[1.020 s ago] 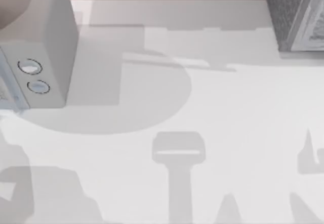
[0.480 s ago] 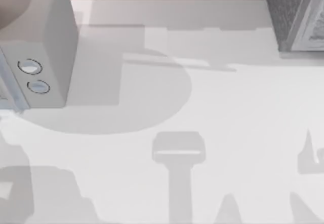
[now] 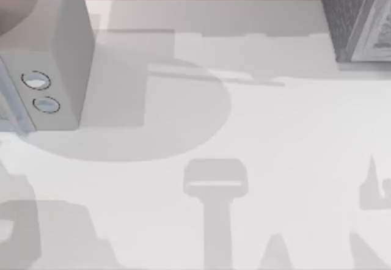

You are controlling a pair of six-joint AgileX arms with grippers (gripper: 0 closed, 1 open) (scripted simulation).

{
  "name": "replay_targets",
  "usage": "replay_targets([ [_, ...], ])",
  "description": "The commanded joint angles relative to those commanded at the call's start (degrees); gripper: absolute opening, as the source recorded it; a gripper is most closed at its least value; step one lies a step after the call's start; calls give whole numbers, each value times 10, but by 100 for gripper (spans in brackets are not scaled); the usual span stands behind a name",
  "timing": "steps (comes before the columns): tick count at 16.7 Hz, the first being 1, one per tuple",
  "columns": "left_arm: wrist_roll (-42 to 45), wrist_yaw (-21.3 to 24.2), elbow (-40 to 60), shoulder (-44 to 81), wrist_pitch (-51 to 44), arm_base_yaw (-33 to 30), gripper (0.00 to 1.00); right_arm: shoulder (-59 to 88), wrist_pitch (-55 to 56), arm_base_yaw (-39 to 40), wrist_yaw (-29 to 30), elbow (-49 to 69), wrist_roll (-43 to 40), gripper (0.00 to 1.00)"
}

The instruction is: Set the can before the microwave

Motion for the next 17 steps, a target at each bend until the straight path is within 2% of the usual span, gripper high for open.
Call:
replay_targets([
  [3, 0, 0, 0, 0, 0, 0, 98, 0, 0, 0, 0, 0, 0, 100],
  [4, 0, 0, 0, 0, 0, 0, 100, 0, 0, 0, 0, 0, 0, 100],
  [13, 0, 0, 2, 0, -2, 0, 100, 0, 0, 0, 0, 0, 0, 100],
  [17, 0, 0, 43, -7, -53, 0, 100, 0, 0, 0, 0, 0, 0, 100],
])
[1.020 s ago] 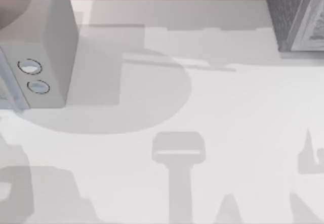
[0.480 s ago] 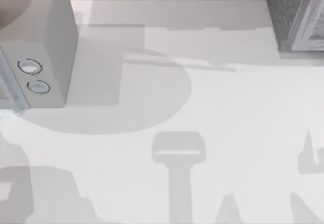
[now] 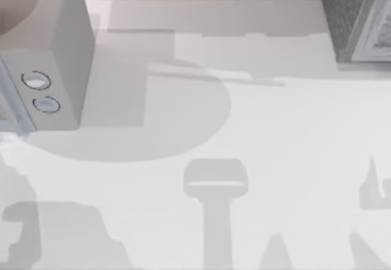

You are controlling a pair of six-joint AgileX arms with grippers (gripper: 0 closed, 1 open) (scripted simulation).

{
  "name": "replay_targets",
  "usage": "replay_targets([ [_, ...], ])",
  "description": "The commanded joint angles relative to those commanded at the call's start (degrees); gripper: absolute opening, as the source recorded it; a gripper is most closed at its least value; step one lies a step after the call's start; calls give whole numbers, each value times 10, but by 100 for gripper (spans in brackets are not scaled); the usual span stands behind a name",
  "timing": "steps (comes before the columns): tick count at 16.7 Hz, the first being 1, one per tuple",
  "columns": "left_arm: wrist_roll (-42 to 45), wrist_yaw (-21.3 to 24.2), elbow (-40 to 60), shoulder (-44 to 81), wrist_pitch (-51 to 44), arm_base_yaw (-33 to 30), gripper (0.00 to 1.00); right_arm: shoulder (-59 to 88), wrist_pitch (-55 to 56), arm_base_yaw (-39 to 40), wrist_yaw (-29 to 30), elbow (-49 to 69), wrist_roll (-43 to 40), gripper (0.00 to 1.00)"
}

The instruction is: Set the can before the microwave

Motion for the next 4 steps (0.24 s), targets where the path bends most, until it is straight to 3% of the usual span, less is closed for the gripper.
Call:
replay_targets([
  [4, -1, 0, 36, -9, -41, -1, 100, 0, 0, 0, 0, 0, 0, 100],
])
